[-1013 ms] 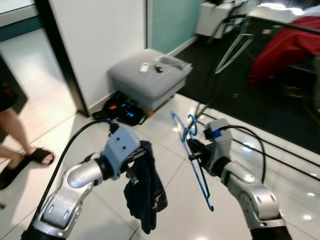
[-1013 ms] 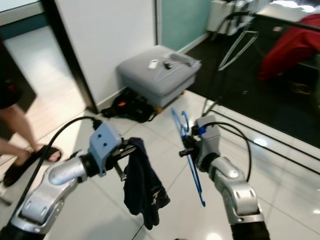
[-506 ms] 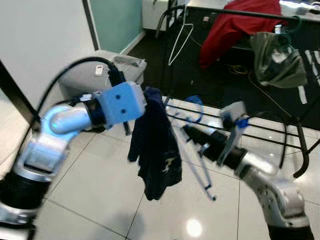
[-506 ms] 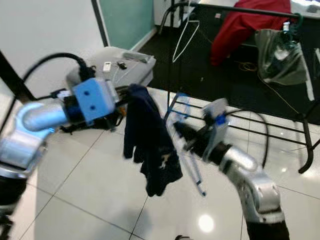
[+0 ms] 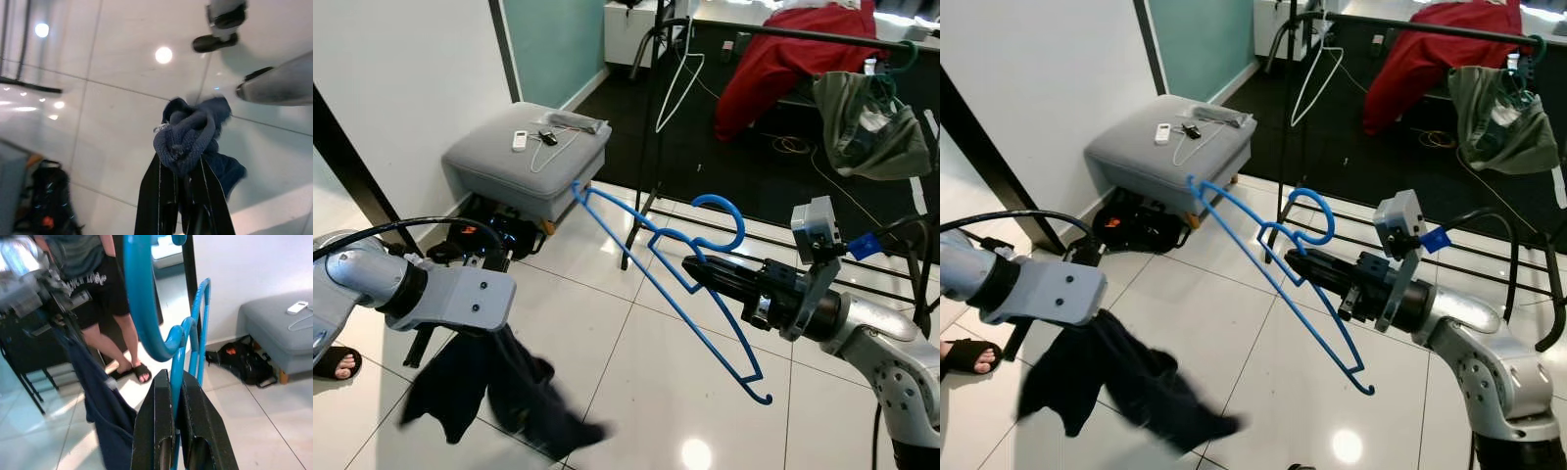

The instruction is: Hang hanger

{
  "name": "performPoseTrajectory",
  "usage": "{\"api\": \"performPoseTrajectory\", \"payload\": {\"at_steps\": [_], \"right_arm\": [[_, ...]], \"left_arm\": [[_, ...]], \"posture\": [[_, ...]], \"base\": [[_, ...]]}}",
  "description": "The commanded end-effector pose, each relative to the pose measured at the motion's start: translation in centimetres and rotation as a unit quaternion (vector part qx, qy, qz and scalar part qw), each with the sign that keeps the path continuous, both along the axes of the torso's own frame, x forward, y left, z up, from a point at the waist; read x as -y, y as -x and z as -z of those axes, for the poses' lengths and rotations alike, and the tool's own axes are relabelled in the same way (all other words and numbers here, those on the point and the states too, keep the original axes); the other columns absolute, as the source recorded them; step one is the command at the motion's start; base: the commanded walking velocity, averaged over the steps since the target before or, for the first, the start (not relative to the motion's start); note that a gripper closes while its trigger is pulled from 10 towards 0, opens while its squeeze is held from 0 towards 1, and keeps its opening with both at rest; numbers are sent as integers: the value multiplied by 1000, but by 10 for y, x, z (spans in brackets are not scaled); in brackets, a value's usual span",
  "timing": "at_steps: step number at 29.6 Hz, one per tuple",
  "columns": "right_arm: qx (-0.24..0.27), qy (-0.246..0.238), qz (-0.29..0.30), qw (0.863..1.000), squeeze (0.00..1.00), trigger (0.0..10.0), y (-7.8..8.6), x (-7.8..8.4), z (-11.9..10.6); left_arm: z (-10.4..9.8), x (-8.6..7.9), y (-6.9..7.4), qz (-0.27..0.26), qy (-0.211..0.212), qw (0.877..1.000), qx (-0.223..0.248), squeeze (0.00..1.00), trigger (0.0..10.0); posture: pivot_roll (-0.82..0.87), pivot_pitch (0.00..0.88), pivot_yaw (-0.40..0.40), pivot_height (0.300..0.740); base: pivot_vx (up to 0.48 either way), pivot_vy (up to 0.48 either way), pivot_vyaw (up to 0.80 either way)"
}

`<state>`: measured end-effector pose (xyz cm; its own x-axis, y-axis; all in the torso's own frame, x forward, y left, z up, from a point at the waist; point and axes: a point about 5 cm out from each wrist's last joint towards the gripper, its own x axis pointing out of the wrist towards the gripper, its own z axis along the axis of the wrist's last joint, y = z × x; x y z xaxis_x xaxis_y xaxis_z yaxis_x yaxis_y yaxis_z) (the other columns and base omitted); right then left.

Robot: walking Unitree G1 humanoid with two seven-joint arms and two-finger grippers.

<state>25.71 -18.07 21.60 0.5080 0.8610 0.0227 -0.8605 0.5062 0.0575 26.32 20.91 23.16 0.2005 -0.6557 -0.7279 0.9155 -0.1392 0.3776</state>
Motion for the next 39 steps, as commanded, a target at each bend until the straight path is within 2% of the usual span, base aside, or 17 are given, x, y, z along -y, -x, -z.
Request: {"api": "performPoseTrajectory", "payload": {"at_steps": [1,2,3,4,5,7,8,11,13,14,16,18,19,24,26,29,39], "right_arm": [[-10,12,-13,1000,0,10000,3,-1,5],[-13,17,-20,1000,0,10000,4,-3,7],[-13,17,-20,1000,0,10000,4,-3,7],[-14,20,-26,999,0,10000,4,-4,8],[-14,20,-26,999,0,10000,4,-4,8],[-24,35,-53,998,0,10000,10,-9,12],[-24,35,-53,998,0,10000,10,-9,12],[-62,48,-102,992,0,10000,18,-13,20],[-69,49,-110,990,0,10000,19,-14,21],[-69,49,-110,990,0,10000,19,-14,21],[-77,47,-155,984,0,10000,27,-10,17],[-73,67,-164,981,0,10000,26,-4,16],[-73,67,-164,981,0,10000,26,-4,16],[-69,91,-172,978,0,10000,22,5,11],[-69,91,-172,978,0,10000,22,5,11],[-74,106,-178,976,0,10000,24,11,8],[-100,118,-189,970,0,10000,30,16,18]], "left_arm": [[-19,25,16,67,111,990,-60,0,10000],[-13,23,18,84,67,993,-46,0,10000],[-13,23,18,84,67,993,-46,0,10000],[-6,17,17,97,16,995,-32,0,10000],[-6,17,17,97,16,995,-32,0,10000],[-1,13,16,100,-16,994,-31,0,10000],[-1,13,16,100,-16,994,-31,0,10000],[-14,21,11,110,41,993,-9,0,10000],[-16,22,10,110,48,993,-5,0,10000],[-16,22,10,110,48,993,-5,0,10000],[-17,22,-4,105,12,992,65,0,10000],[-20,24,-14,106,-10,988,108,0,10000],[-20,24,-14,106,-10,988,108,0,10000],[-29,37,-24,126,-13,976,178,0,10000],[-29,37,-24,126,-13,976,178,0,10000],[-35,49,-34,133,-15,960,245,0,10000],[-49,44,-39,153,1,948,281,0,10000]], "posture": [[-55,89,25,740],[-52,88,22,740],[-52,88,22,740],[-52,88,23,740],[-52,88,23,740],[-50,91,29,740],[-50,91,29,740],[-50,96,34,740],[-50,96,34,740],[-50,96,34,740],[-52,102,44,740],[-52,102,44,740],[-52,102,44,740],[-52,98,50,740],[-52,98,50,740],[-60,100,59,740],[-61,104,63,740]], "base": [[0,0,0],[0,0,0],[0,0,0],[0,0,0],[0,0,0],[0,0,0],[0,0,0],[0,0,0],[0,0,-250],[0,0,-500],[0,0,-800],[0,0,-641],[0,0,-481],[0,0,0],[0,0,0],[0,0,0],[0,0,0]]}}
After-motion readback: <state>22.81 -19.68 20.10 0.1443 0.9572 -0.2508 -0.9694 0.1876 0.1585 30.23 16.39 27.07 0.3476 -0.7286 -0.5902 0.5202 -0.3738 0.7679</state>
